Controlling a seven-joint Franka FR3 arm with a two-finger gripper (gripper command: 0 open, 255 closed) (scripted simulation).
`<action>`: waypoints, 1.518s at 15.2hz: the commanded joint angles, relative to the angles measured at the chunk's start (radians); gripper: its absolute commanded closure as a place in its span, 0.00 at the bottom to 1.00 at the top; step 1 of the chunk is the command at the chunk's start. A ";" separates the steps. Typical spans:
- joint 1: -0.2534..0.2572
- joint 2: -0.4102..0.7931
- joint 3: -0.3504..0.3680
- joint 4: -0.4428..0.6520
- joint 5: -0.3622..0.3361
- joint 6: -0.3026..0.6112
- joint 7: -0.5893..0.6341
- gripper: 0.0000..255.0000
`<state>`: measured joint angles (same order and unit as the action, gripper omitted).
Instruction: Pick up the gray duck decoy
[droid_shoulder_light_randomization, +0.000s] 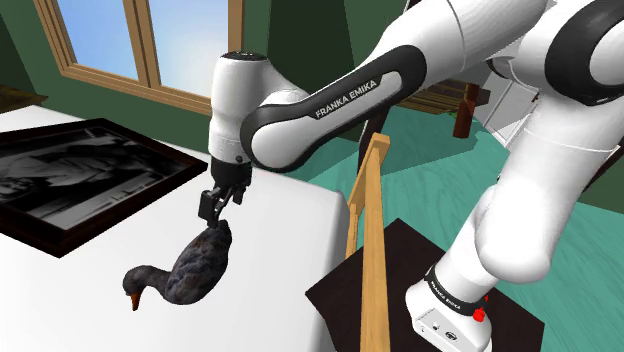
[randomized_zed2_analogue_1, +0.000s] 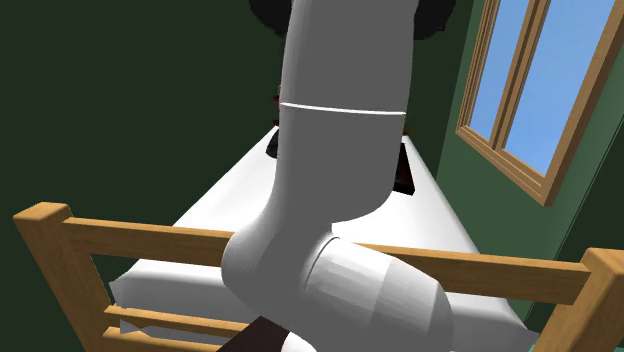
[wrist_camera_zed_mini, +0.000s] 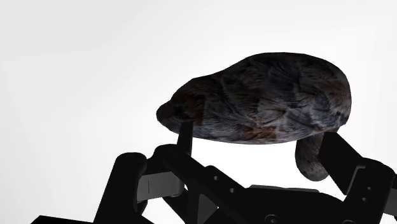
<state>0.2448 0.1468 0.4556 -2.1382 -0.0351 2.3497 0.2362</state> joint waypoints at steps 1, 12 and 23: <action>0.023 0.069 0.003 0.045 -0.042 0.019 0.030 0.00; 0.219 0.466 -0.041 0.401 -0.232 0.040 0.141 0.00; 0.257 0.570 -0.073 0.445 -0.270 0.101 0.158 0.00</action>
<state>0.5009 0.7136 0.3840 -1.6946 -0.3036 2.4475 0.3935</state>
